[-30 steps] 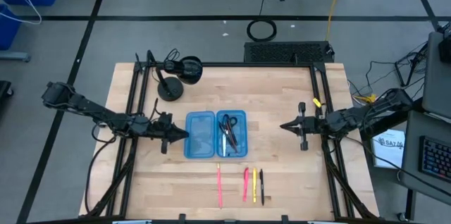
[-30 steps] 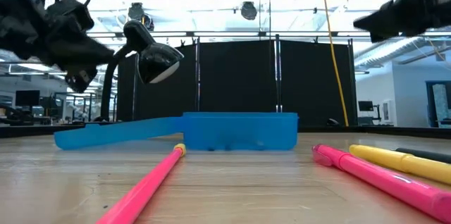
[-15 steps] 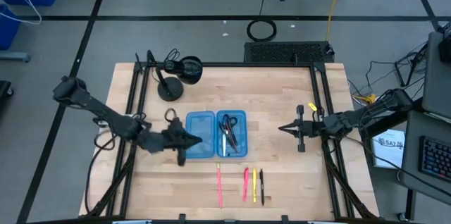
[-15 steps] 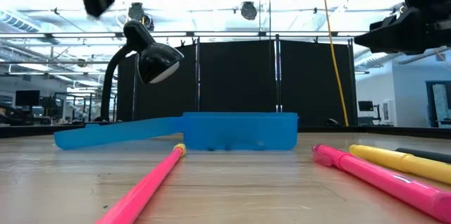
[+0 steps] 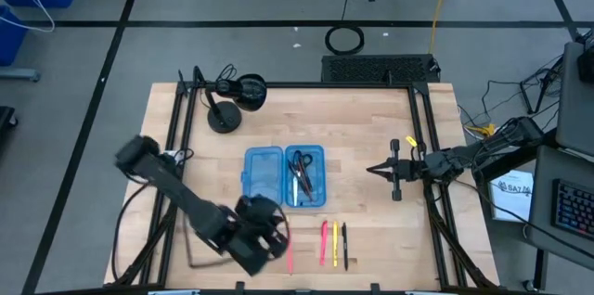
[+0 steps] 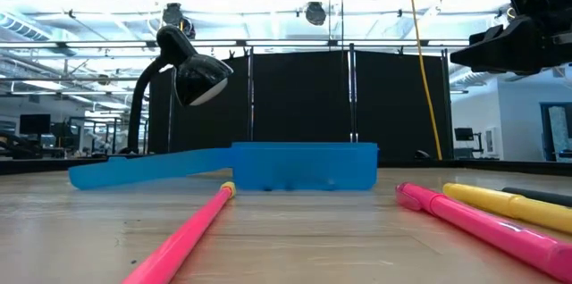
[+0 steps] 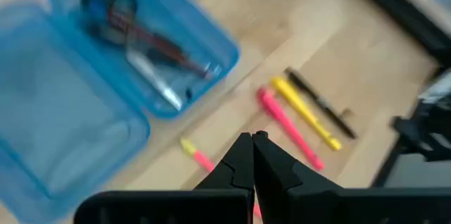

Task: Pick & place school supplies into a supply box
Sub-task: Put the pink pencil into the blue box

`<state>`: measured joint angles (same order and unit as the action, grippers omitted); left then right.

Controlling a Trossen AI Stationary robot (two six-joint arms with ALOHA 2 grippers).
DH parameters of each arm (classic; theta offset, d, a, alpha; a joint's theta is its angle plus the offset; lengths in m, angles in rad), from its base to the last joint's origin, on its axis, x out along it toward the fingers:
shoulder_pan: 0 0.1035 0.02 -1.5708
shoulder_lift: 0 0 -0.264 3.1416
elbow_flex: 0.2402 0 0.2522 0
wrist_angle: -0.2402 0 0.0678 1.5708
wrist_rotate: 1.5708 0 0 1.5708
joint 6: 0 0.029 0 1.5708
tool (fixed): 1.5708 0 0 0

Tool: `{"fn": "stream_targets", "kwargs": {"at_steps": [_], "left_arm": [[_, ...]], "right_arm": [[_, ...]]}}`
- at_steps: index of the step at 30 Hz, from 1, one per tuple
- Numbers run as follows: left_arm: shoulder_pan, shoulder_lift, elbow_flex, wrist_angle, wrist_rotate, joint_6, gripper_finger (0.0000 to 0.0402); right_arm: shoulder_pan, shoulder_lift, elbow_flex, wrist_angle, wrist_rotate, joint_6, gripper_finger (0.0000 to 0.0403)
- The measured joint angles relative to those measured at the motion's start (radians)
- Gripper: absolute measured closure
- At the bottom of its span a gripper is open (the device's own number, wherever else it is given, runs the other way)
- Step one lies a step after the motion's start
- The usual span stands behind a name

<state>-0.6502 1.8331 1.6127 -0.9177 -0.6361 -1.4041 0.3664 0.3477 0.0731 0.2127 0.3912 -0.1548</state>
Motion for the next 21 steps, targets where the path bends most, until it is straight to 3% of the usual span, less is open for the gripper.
{"fn": "stream_targets", "kwargs": {"at_steps": [6, 9, 13, 16, 21], "left_arm": [[0.031, 0.176, 0.163, -0.254, 0.108, -0.283, 0.0397], [0.062, 0.234, 0.203, -0.343, 0.149, -0.327, 0.0396], [0.089, 0.262, 0.196, -0.340, 0.209, -0.330, 0.0380], [0.119, 0.271, 0.170, -0.303, 0.316, -0.324, 0.0373], [0.154, 0.273, 0.130, -0.225, 0.333, -0.272, 0.0388]], "right_arm": [[0.000, 0.000, 0.000, 0.000, 0.000, 0.044, 0.0403], [0.000, 0.000, 0.000, 0.000, 0.000, 0.071, 0.0403], [0.000, 0.000, 0.000, 0.000, -0.001, 0.102, 0.0403], [0.000, 0.000, 0.000, -0.001, -0.001, 0.116, 0.0403], [0.000, 0.000, 0.000, -0.003, -0.004, 0.128, 0.0403]]}}
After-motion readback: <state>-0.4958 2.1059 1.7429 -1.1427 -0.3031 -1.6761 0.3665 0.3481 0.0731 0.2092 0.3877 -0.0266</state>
